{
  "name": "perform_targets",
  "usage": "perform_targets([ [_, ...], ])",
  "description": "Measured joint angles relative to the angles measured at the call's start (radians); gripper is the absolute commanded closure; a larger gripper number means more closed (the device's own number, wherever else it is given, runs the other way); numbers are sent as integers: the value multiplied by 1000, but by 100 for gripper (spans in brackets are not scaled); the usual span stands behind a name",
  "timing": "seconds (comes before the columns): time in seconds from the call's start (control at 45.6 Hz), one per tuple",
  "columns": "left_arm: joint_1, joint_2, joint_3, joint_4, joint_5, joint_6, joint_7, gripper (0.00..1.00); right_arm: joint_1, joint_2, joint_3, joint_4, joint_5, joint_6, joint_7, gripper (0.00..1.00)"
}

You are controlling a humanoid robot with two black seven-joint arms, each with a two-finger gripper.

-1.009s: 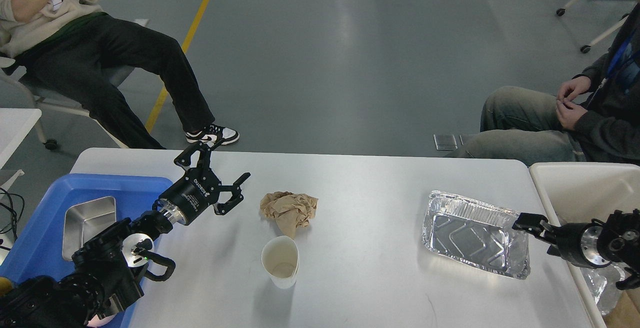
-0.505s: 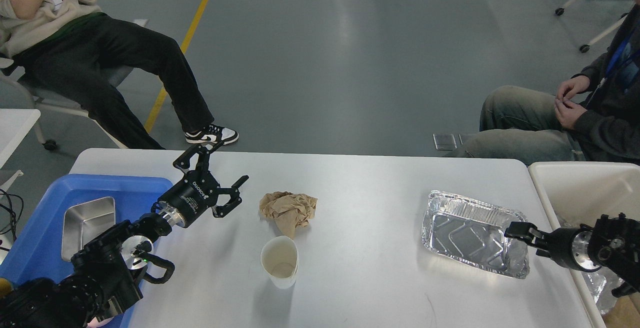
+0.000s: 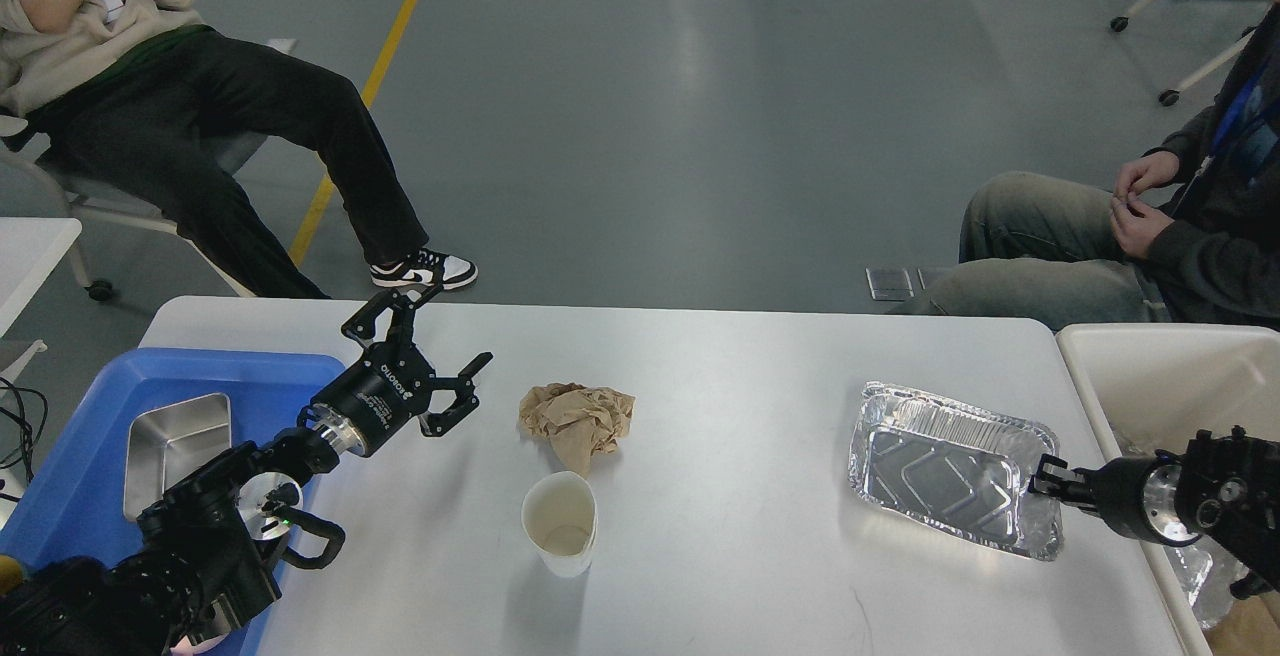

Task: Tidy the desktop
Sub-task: 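Reach the right gripper to the foil tray edge and grasp it, then slide the foil tray with the right gripper toward the table center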

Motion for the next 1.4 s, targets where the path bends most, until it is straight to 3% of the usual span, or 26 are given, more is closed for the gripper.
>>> perform_targets([
  [0.241,-3,2,0,0,0,0,0,3,21,-54,1,93,4,41,-6,100],
  [0.658,-1,-3,0,0,0,0,0,3,92,-481,4,592,26,258,-65,100],
  [0.899,-11,-1,0,0,0,2,0,3,154,-624,7,766,212,306,-109,100],
  [1.119,-12,-4,0,0,0,3,0,3,207,-603,5,785,293,305,-124,100],
  [1.404,-11,25,-1,0,-7,3,0,3,250,-351,-7,613,271,293,-124,100],
])
